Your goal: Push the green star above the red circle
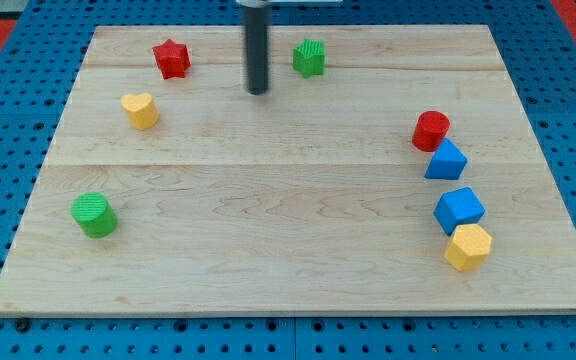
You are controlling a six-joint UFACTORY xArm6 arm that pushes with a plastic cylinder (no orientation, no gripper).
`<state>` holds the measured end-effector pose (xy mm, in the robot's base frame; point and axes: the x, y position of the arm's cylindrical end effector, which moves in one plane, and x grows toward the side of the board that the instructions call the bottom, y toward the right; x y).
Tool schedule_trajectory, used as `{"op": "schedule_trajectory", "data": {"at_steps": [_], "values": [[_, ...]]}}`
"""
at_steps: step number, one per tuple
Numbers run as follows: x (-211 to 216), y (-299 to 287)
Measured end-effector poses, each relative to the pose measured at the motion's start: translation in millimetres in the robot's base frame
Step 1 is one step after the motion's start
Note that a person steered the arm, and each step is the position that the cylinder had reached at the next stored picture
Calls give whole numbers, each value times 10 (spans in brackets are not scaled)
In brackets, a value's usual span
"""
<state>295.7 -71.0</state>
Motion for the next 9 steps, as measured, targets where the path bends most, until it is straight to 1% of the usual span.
{"op": "schedule_trajectory", "data": {"at_steps": [1,2,3,4,5,6,7,8,9], "values": [[-680,400],[-494,1300],[-69,1258],[-422,644],[-105,657],[34,685],[351,1147],[183,1535],[-139,1290]]}}
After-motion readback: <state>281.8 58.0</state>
